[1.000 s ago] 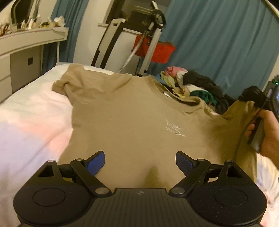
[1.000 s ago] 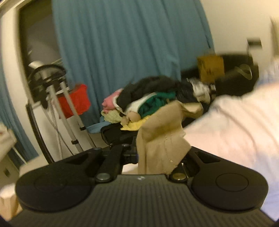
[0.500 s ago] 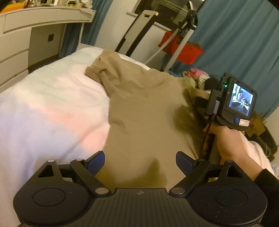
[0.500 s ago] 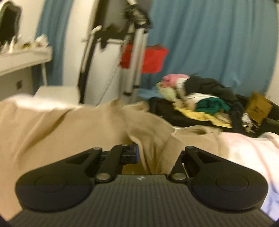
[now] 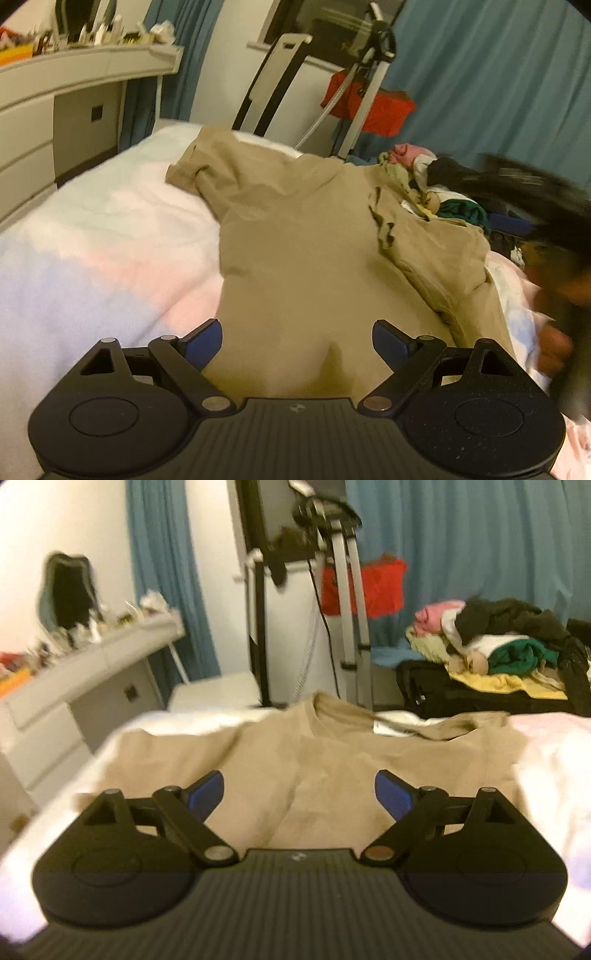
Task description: Fold clothes
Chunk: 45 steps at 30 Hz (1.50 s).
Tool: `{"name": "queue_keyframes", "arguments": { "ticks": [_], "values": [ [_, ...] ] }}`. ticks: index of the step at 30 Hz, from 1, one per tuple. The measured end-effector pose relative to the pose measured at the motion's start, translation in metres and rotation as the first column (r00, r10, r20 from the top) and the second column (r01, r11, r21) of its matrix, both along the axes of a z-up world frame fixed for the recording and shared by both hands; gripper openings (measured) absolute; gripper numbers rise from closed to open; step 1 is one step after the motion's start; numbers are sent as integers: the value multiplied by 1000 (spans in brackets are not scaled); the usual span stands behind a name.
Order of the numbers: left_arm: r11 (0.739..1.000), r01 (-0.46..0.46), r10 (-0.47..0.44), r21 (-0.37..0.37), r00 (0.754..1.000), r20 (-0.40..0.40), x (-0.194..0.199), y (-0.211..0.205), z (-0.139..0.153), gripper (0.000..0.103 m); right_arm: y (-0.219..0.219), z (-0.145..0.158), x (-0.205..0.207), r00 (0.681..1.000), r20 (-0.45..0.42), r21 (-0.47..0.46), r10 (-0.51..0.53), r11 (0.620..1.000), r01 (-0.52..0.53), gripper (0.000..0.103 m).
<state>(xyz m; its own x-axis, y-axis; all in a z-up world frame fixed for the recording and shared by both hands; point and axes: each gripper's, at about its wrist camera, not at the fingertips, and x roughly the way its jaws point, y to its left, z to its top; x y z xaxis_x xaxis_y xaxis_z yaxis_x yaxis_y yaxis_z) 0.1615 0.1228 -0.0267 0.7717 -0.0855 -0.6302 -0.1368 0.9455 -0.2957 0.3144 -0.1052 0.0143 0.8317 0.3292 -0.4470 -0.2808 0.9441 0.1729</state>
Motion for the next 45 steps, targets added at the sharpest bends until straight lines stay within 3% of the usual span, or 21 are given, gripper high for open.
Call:
{"name": "queue_keyframes", "arguments": {
  "ticks": [4, 11, 15, 20, 25, 26, 31, 33, 34, 35, 36, 43, 45],
  "values": [
    [999, 35, -35, 23, 999, 16, -13, -15, 7, 90, -38, 25, -82, 999, 32, 61, -25, 998, 23, 90],
    [979, 197, -196, 50, 980, -17, -50, -66, 8, 90, -102, 13, -209, 990, -5, 116, -142, 983, 142, 90],
    [945, 326, -328, -42, 942, -69, -65, -96, -2, 89, -136, 1, -247, 971, -45, 155, -235, 958, 239, 90],
    [858, 398, -458, -325, 880, -129, -73, -120, -26, 87, -176, -4, -264, 946, -51, 193, -320, 926, 323, 90],
    [714, 438, -593, -547, 794, -138, -77, -143, -50, 73, -212, -9, -261, 928, -85, 299, -362, 880, 370, 90],
    [687, 445, -615, -574, 777, -135, -79, -148, -54, 72, -218, -12, -260, 927, -96, 324, -363, 869, 374, 90],
    [624, 513, -699, -589, 703, -128, -87, -176, -68, 55, -231, -28, -249, 924, -160, 383, -346, 841, 381, 90],
    [617, 517, -715, -594, 684, -147, -88, -185, -75, 48, -232, -33, -245, 925, -180, 394, -335, 837, 380, 90],
    [619, 516, -718, -592, 677, -161, -88, -188, -78, 35, -232, -36, -243, 925, -188, 396, -330, 836, 379, 90],
    [628, 512, -717, -586, 673, -181, -89, -190, -82, 14, -232, -38, -241, 925, -195, 398, -326, 836, 379, 90],
    [635, 506, -715, -584, 671, -196, -89, -190, -84, 6, -232, -39, -239, 924, -202, 398, -324, 835, 380, 90],
    [645, 459, -692, -611, 691, -211, -94, -164, -60, 3, -230, -41, -239, 924, -221, 401, -312, 835, 378, 90],
    [661, 449, -679, -601, 699, -225, -99, -154, -51, 3, -228, -42, -240, 925, -220, 392, -309, 841, 374, 90]
  ]
}}
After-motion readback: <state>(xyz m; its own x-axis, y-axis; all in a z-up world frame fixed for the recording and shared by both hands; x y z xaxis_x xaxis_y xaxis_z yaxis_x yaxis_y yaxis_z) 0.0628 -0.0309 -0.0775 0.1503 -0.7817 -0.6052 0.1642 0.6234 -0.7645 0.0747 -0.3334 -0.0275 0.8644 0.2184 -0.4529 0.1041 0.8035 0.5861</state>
